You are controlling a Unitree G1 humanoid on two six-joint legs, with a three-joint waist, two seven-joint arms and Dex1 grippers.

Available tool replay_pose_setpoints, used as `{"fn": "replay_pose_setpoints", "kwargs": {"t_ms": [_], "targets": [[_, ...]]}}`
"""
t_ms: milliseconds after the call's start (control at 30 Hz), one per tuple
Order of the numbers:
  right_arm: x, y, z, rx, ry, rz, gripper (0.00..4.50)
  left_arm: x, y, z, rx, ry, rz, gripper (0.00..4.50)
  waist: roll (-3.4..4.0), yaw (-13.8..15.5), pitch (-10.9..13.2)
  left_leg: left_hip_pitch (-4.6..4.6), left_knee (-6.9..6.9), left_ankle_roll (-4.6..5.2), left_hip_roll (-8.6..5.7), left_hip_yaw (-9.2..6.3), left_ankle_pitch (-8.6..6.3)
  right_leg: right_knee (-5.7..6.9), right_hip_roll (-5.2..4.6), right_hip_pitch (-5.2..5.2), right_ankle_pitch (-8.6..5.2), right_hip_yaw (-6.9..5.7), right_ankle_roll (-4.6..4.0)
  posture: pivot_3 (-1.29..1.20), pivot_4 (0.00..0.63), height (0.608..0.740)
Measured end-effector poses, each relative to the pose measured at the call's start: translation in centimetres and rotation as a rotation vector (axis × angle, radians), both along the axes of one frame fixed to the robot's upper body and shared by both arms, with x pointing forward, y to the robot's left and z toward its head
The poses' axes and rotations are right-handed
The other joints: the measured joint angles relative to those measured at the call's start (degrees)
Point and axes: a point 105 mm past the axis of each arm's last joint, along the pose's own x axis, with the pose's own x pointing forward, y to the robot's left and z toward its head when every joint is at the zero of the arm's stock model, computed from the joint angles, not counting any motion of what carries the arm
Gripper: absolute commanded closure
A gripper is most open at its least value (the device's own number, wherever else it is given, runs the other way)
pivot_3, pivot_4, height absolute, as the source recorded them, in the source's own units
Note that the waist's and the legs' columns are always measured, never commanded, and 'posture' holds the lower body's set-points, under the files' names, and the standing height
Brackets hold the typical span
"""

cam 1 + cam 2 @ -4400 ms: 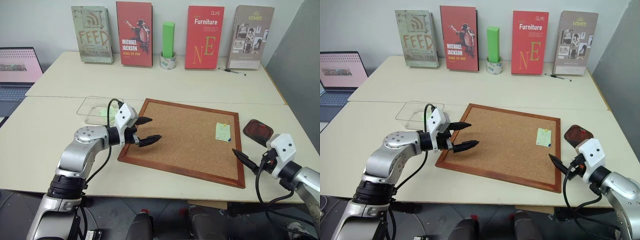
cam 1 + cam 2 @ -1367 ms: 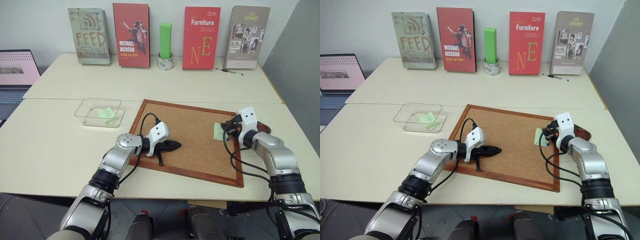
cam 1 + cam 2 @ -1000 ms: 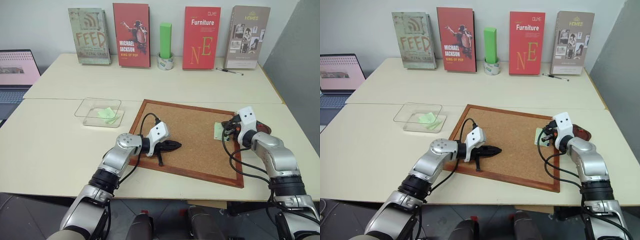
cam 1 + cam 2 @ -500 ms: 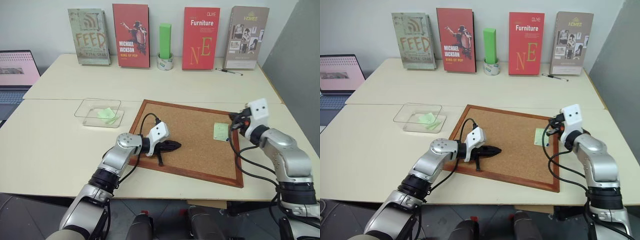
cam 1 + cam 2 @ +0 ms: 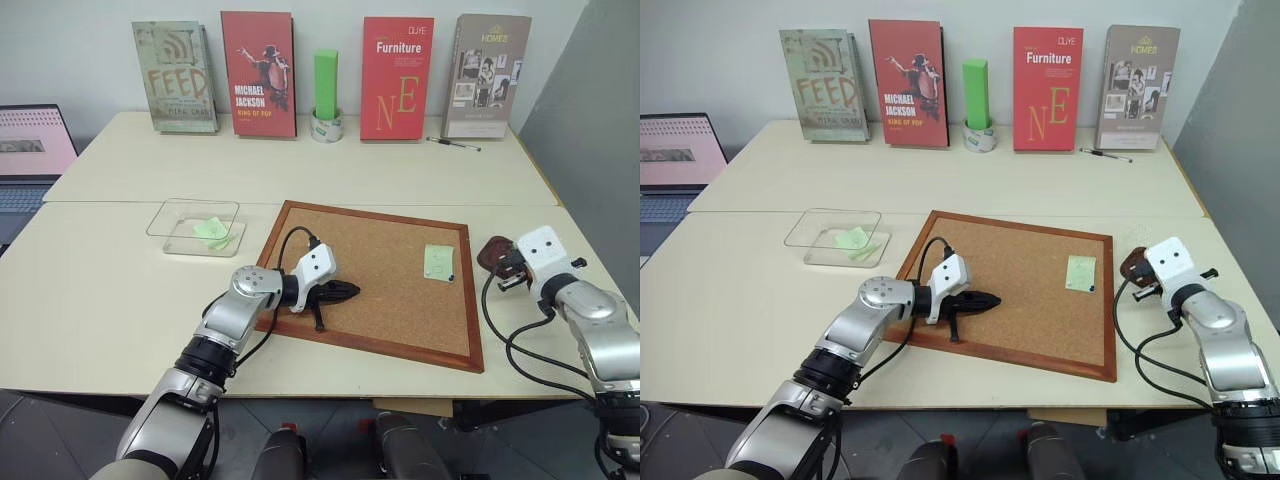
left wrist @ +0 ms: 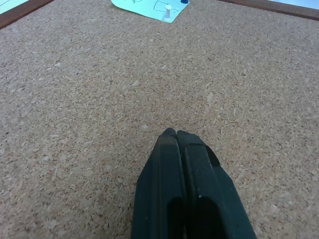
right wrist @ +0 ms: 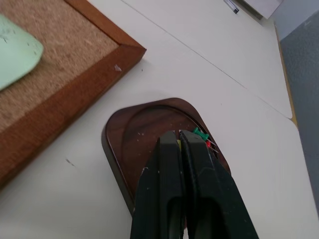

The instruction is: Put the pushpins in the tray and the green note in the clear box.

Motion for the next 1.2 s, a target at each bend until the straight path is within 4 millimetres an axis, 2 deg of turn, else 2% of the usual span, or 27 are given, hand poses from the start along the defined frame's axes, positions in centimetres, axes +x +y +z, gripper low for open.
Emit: {"fn": "replay_pose_setpoints", "kwargs": {"t_ms": [33,133,233,367,467,500,600,700,800,900,967,1067,1200], "targets": [[0.0,0.0,-0.2,-0.009,0.006,0.003,4.01,0.0,0.0,0.0,0.0,0.0,0.0,4.5,0.0,0.0,0.0,0.0,0.0,0.0,0.0,0.0,0.0,0.0,0.0,0.0,0.0,0.0,0.0,0.0,0.15,0.74],[0.2,-0.1,-0.8,-0.021,0.02,0.004,3.41,0.0,0.0,0.0,0.0,-0.002,-0.001,4.5,0.0,0.0,0.0,-0.01,-0.02,0.0,0.0,0.0,0.0,-0.01,0.0,0.0,0.0,0.0,0.01,0.0,0.15,0.74],[0.5,-0.2,-0.7,-0.02,0.015,0.001,2.69,0.0,0.0,0.0,0.0,-0.003,0.001,4.5,0.0,0.0,0.0,-0.01,-0.02,0.0,0.0,0.0,0.0,-0.01,0.0,0.0,0.0,0.0,0.01,0.0,0.15,0.74],[0.6,-0.2,-0.6,-0.02,0.012,0.002,2.06,0.0,0.0,0.0,0.001,-0.004,0.003,4.5,0.0,0.0,0.0,0.0,-0.02,0.0,0.0,0.0,0.0,-0.01,0.0,0.01,0.0,0.0,0.0,0.0,0.15,0.74],[0.6,-0.1,-0.5,-0.021,0.011,0.002,1.32,0.1,0.0,0.0,0.001,-0.005,0.002,4.5,0.0,0.0,0.0,0.0,-0.02,0.0,0.0,0.0,0.0,-0.01,0.0,0.0,0.0,0.0,0.01,0.0,0.15,0.74],[0.6,-0.1,-0.4,-0.02,0.008,0.003,1.24,0.1,0.0,0.0,0.001,-0.004,0.001,4.5,0.0,0.0,0.0,0.0,-0.02,0.0,0.0,0.0,0.0,-0.01,0.0,0.01,0.0,0.0,0.01,0.0,0.15,0.74],[0.5,-0.1,0.2,-0.009,-0.012,0.004,1.24,0.1,0.0,0.0,0.001,-0.004,0.0,4.5,0.0,0.1,0.0,0.0,-0.02,0.0,0.0,0.0,0.0,-0.01,0.0,0.01,0.0,0.0,0.0,0.0,0.15,0.74],[0.1,0.4,1.8,0.05,-0.061,0.023,1.24,0.1,0.0,0.0,0.002,-0.002,0.0,4.5,0.0,0.1,0.0,0.0,-0.02,0.0,0.0,-0.01,0.0,-0.01,0.0,0.01,0.0,-0.01,0.01,0.0,0.15,0.74],[-0.8,2.7,2.6,0.209,-0.082,0.094,1.24,0.2,0.0,0.0,0.002,-0.002,-0.001,4.5,-0.01,0.1,0.0,0.01,-0.03,0.0,0.01,-0.05,0.0,-0.02,0.01,0.03,-0.01,-0.04,0.0,0.0,0.15,0.74],[-2.1,5.5,1.6,0.381,-0.051,0.154,1.24,0.2,0.0,0.0,0.003,-0.002,-0.001,4.5,-0.02,0.1,0.0,-0.01,-0.02,0.0,0.01,-0.07,0.0,-0.02,0.01,0.03,-0.01,-0.05,0.0,0.0,0.15,0.74],[-2.7,6.7,0.8,0.466,-0.029,0.16,1.24,0.2,0.0,0.0,0.003,-0.003,-0.001,4.5,-0.01,0.1,0.0,-0.01,-0.01,-0.01,0.02,-0.05,0.0,-0.07,0.0,0.03,-0.01,-0.03,0.0,0.0,0.15,0.74],[-2.9,7.8,-0.1,0.564,-0.022,0.13,1.24,0.2,0.0,0.0,0.003,-0.003,0.0,4.5,-0.01,0.1,0.0,-0.01,-0.01,-0.01,0.02,-0.05,0.0,-0.09,0.0,0.02,-0.02,-0.03,-0.01,0.0,0.15,0.74],[-2.9,7.9,-0.5,0.592,-0.034,0.089,1.24,0.2,0.0,0.0,0.003,-0.003,0.0,4.5,-0.01,0.1,0.0,-0.01,-0.03,-0.01,0.03,-0.05,0.0,-0.13,0.0,0.02,-0.02,-0.04,-0.02,0.0,0.15,0.74]]}}
